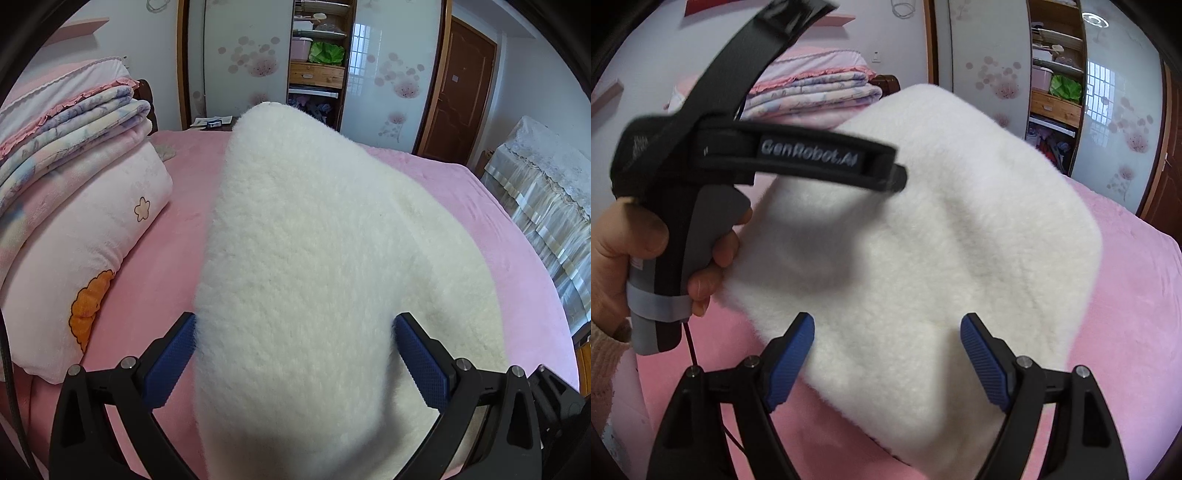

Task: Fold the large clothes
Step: 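Lower the bundle onto the dark clothes stack with both tools, then open both tools and pull them back from the stack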

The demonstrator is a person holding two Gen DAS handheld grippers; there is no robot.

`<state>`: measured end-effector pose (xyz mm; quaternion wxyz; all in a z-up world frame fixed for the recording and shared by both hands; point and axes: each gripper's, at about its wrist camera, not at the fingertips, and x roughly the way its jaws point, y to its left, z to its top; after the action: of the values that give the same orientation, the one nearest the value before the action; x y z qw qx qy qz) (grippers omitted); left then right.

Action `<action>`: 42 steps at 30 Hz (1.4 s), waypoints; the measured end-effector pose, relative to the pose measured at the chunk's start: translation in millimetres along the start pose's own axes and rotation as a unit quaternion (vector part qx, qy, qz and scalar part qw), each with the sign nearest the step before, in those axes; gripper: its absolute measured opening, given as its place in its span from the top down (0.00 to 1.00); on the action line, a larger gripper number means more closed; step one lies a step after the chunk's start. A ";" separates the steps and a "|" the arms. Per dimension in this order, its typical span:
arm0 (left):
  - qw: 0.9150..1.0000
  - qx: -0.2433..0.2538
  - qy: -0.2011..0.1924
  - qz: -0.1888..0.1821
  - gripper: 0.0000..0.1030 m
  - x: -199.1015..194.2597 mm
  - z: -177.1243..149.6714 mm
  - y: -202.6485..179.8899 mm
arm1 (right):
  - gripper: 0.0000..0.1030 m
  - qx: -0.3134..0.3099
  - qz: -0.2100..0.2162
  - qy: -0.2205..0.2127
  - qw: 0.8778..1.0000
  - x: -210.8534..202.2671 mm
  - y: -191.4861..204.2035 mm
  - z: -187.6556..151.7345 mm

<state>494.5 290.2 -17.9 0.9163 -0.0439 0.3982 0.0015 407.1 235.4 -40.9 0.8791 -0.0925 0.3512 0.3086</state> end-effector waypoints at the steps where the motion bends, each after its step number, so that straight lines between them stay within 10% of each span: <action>1: 1.000 -0.002 0.001 0.000 0.01 0.4 1.0 0.4 | 0.20 0.004 0.002 -0.005 1.000 -4.7 -3.4 0.2; 28: 0.998 -0.018 -0.053 0.008 0.01 -23.4 6.6 -10.0 | 0.20 0.041 -0.008 -0.031 0.999 -23.7 -40.5 -0.4; 42: 0.990 0.041 -0.131 0.037 0.01 -107.9 -31.4 -81.6 | 0.20 0.048 -0.022 -0.055 0.997 -82.5 -48.8 -7.2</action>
<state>401.0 209.8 46.0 0.9609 0.0091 0.2757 0.0252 386.3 154.6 6.7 0.9070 -0.0405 0.3151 0.2766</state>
